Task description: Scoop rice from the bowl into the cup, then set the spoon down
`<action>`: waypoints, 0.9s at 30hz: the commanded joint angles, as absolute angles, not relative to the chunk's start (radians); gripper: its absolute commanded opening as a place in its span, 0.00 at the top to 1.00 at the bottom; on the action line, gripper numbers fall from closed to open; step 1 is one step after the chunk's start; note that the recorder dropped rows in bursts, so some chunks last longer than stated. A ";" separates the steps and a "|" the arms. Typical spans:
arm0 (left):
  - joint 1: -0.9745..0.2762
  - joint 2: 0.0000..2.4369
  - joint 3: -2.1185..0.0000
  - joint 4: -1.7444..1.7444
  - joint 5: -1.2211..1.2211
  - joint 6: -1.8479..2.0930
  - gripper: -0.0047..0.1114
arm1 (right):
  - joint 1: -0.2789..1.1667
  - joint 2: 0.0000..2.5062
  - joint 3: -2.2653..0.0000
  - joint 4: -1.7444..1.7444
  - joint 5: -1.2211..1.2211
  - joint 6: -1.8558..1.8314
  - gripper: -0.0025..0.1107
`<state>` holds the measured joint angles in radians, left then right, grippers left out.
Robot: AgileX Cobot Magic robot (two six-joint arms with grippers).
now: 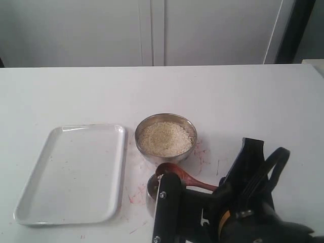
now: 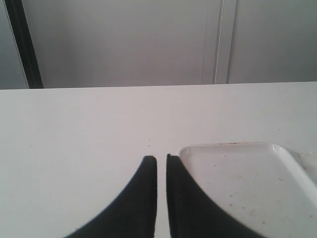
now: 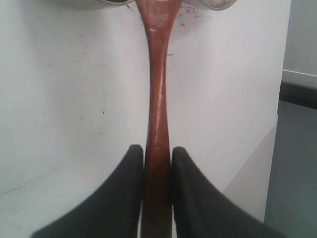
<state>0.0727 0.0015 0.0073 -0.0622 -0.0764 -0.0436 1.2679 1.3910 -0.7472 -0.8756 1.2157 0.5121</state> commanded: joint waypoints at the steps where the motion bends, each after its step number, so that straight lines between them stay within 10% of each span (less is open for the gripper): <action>1: 0.067 0.000 0.000 -0.067 -0.079 -0.049 0.84 | 1.279 1.389 -0.744 -0.916 1.221 0.524 0.98; 27: 0.067 0.000 0.000 -0.067 -0.079 -0.049 0.84 | 1.317 1.389 -0.636 -1.061 1.221 0.590 0.98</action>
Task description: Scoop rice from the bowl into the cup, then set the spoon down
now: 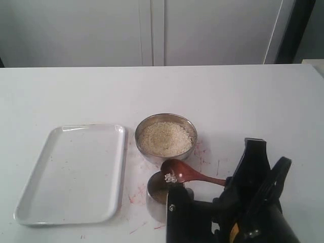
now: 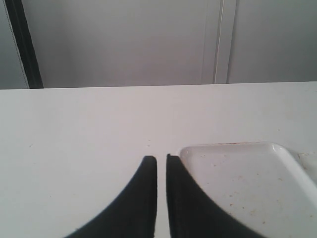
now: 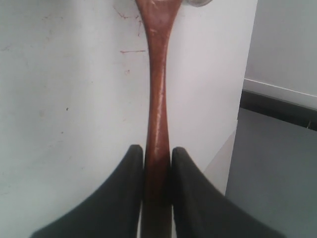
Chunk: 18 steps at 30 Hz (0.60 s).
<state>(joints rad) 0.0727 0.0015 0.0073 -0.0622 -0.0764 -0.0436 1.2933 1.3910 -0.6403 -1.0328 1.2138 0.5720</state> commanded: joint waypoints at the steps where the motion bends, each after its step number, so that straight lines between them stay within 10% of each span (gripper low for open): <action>1: 0.067 0.000 0.000 -0.067 -0.079 -0.049 0.84 | 1.319 1.389 -0.636 -1.054 1.221 0.590 0.98; 18: 0.067 0.000 0.000 -0.067 -0.079 -0.049 0.84 | 1.325 1.389 -0.628 -1.047 1.221 0.572 0.98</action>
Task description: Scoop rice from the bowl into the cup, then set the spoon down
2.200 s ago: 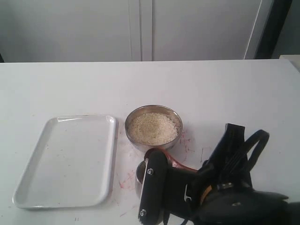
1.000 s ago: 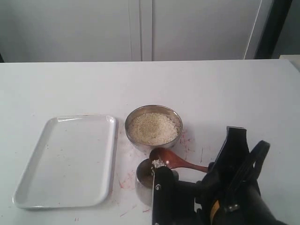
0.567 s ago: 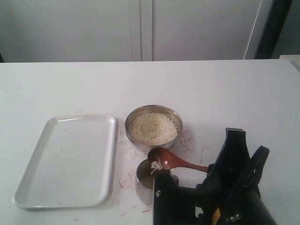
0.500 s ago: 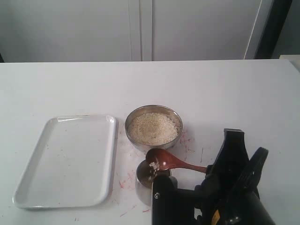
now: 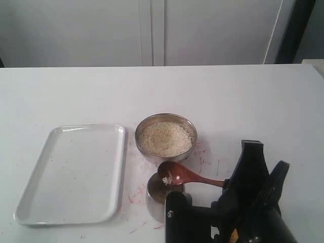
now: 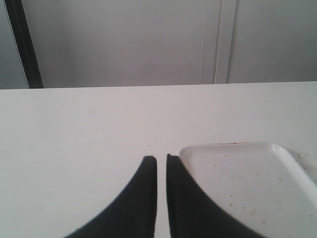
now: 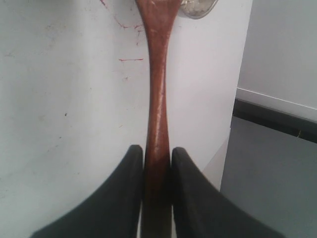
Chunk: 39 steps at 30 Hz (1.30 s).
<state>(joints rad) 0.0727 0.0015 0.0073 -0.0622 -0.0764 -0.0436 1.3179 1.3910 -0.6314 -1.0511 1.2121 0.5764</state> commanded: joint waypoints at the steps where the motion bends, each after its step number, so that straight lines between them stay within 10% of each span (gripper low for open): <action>1: 0.067 0.000 0.000 -0.067 -0.079 -0.049 0.84 | 1.325 1.389 -0.627 -1.040 1.221 0.564 0.98; 39: 0.067 0.000 0.000 -0.067 -0.079 -0.049 0.84 | 1.349 1.389 -0.587 -1.130 1.221 0.601 0.98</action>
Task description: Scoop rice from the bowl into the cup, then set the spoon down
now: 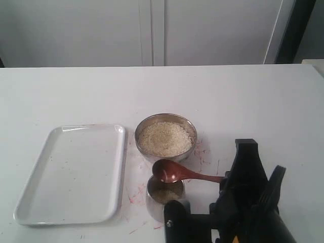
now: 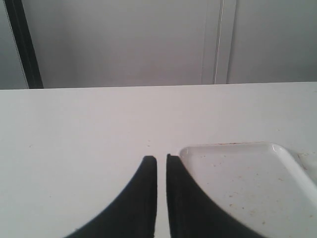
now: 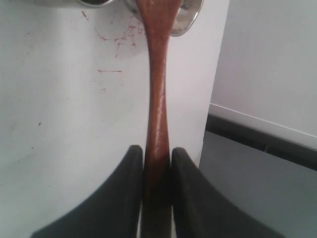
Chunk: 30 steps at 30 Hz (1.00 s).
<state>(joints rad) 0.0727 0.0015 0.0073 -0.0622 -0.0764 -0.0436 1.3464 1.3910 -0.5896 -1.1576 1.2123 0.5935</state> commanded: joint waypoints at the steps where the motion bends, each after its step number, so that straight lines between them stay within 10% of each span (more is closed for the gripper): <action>1: 0.067 0.000 0.000 -0.067 -0.079 -0.049 0.84 | 1.349 1.389 -0.583 -1.128 1.221 0.601 0.98; 30: 0.067 0.000 0.000 -0.067 -0.079 -0.049 0.84 | 1.347 1.319 -0.604 -1.015 1.221 0.685 0.98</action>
<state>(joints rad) 0.0727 0.0015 0.0073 -0.0622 -0.0764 -0.0436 1.3464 1.3632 -0.5889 -1.0405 1.2123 0.6702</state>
